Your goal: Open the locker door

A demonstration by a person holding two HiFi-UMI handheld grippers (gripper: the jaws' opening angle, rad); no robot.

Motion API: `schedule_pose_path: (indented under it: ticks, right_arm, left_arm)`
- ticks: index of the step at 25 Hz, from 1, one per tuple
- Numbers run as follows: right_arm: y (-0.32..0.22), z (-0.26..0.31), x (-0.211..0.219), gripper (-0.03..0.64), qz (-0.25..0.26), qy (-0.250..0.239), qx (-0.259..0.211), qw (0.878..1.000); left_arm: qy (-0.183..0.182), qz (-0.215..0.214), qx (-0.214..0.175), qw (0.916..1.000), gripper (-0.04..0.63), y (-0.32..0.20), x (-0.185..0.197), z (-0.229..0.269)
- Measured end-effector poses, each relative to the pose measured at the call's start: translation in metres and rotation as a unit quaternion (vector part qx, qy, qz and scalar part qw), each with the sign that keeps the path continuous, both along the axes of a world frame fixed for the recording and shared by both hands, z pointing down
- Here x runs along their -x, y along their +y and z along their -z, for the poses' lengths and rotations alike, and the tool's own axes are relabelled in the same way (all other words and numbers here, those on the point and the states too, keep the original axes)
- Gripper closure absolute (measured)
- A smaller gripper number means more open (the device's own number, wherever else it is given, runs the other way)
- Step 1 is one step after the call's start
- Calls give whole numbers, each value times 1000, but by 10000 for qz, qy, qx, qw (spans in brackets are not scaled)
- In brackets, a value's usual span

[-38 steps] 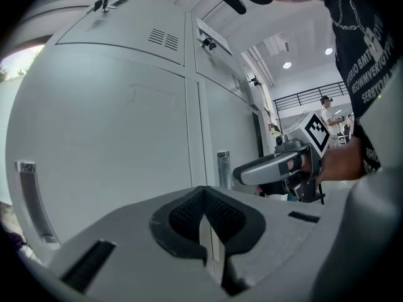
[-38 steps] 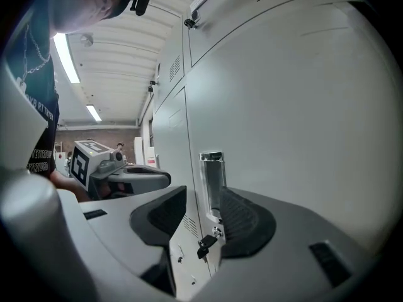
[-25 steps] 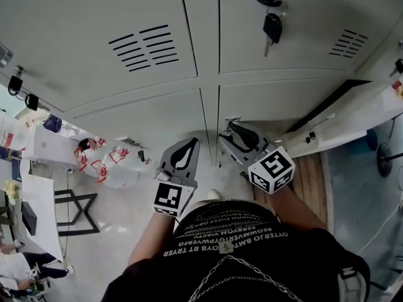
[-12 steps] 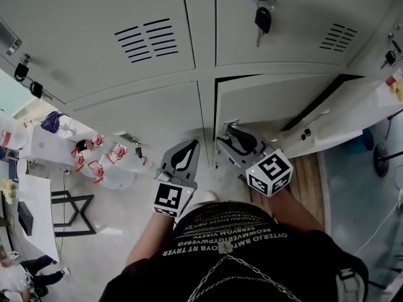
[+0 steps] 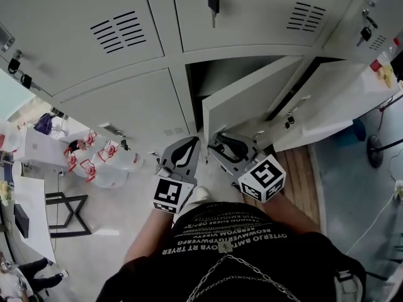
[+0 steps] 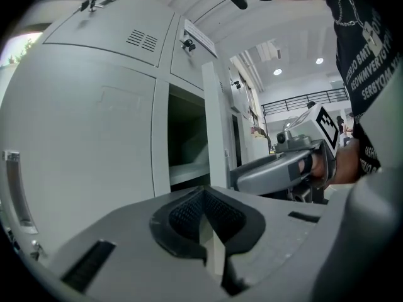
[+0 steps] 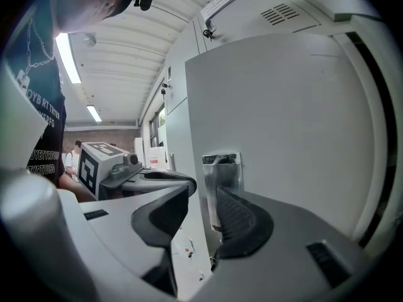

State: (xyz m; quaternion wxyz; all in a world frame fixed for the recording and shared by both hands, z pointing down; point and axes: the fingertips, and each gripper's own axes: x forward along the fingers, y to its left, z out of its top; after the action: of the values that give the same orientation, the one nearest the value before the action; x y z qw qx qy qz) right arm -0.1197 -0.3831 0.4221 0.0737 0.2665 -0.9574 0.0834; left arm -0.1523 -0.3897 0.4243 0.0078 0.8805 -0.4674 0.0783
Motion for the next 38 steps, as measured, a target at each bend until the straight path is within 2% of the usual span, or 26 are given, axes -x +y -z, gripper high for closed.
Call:
schedule_pose_path:
  ticks: [21, 26, 38]
  right_arm:
    - [63, -1, -76, 500, -196, 152, -84, 9997]
    - [75, -2, -99, 499, -177, 282, -136, 9994]
    - [94, -2, -159, 492, -238, 172, -132, 9995]
  left_arm:
    - [-4, -476, -15, 9989, 598, 53, -92, 5]
    - [-5, -445, -55, 9990, 598, 61, -106, 11]
    - [-67, -245, -122, 9996, 598, 84, -143, 17]
